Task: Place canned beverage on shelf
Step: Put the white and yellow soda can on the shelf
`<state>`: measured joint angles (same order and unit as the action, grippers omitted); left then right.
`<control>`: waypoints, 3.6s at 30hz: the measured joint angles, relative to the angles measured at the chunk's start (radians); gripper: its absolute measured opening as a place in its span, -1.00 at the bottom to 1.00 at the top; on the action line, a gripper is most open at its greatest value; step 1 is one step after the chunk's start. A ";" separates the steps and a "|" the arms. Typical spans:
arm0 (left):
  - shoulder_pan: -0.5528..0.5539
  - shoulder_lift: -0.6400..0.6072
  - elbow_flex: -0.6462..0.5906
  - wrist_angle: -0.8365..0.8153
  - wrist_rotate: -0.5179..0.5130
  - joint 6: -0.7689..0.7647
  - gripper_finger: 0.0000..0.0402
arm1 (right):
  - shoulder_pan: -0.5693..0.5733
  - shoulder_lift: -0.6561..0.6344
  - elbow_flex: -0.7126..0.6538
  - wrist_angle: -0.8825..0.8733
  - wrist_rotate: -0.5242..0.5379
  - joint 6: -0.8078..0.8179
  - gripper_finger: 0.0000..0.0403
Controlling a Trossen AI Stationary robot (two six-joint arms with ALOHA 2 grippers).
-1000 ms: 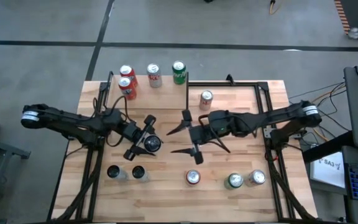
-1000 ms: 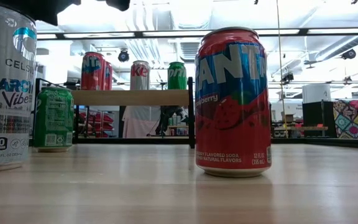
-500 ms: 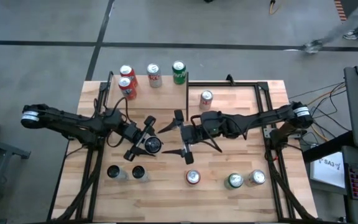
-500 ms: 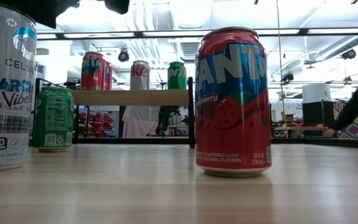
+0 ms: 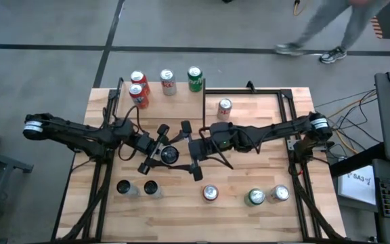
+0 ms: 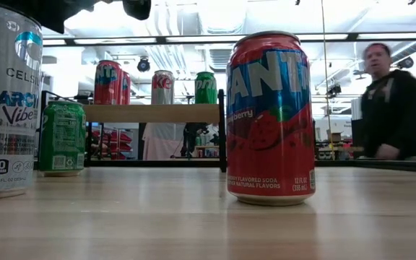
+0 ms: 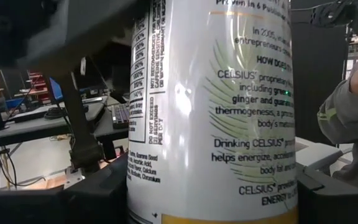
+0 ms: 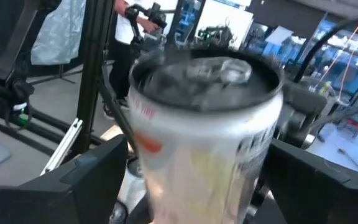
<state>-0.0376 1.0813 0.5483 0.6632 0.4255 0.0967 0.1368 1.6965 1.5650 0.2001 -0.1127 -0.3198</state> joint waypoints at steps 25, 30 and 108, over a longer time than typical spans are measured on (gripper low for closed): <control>0.034 -0.096 0.037 -0.192 -0.142 0.049 0.58 | -0.009 -0.054 0.031 -0.119 0.067 0.108 0.16; 0.046 -0.191 0.081 -0.404 -0.332 0.120 0.58 | -0.013 -0.081 0.031 -0.174 0.222 0.153 0.16; 0.105 -0.779 -0.007 -0.687 -0.812 0.358 0.58 | -0.365 0.144 0.026 -0.077 0.411 0.432 0.20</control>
<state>0.0677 0.3021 0.5415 -0.0240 -0.3866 0.4549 -0.2287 1.8406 1.5906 0.1233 0.2979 0.1123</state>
